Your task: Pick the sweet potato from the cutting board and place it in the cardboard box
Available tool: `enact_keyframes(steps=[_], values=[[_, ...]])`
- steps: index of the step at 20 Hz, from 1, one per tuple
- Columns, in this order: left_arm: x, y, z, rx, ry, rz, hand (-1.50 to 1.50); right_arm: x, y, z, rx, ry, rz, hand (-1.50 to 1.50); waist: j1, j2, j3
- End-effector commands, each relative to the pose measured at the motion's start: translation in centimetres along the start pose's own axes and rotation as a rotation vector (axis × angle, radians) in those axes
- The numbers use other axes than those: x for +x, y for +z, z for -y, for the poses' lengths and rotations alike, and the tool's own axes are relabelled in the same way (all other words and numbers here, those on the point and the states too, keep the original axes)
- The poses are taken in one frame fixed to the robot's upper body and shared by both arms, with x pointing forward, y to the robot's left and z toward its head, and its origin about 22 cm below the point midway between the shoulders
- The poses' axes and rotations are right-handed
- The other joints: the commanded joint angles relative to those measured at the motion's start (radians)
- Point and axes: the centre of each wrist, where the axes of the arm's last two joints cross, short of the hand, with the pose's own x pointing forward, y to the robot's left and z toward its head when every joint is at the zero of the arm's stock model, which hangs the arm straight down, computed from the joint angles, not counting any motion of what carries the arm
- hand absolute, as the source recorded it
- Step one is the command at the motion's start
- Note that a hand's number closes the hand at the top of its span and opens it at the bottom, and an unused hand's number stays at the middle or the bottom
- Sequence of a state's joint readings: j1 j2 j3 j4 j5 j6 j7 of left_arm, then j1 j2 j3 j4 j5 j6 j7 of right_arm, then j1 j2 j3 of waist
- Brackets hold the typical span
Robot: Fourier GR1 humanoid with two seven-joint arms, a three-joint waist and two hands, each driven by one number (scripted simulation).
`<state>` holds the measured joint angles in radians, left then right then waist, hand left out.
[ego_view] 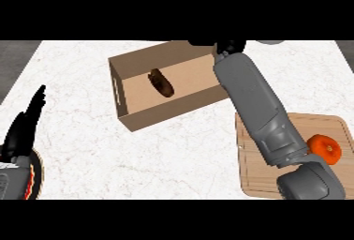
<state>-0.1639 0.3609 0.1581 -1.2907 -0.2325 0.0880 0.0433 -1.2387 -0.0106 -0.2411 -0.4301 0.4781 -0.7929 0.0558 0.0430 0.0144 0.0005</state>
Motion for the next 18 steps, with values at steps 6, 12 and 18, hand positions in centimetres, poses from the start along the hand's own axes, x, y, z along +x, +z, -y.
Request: enact_keyframes(steps=[6,12,18], values=[[-1.3,2.4,-1.7,0.04,-0.014,-0.04,0.0,-5.2,-1.1,5.8,-0.062,-0.054,-0.029,-1.5,-0.054,-0.023,0.0],[-2.0,2.5,-2.6,0.043,-0.004,-0.062,0.0,-9.2,0.5,11.9,-0.017,-0.005,-0.039,-1.5,-0.075,-0.028,-0.001],[-1.6,2.6,-2.6,0.06,0.007,-0.062,0.0,-12.4,4.3,18.6,0.064,0.049,-0.049,-1.5,-0.074,-0.025,-0.001]])
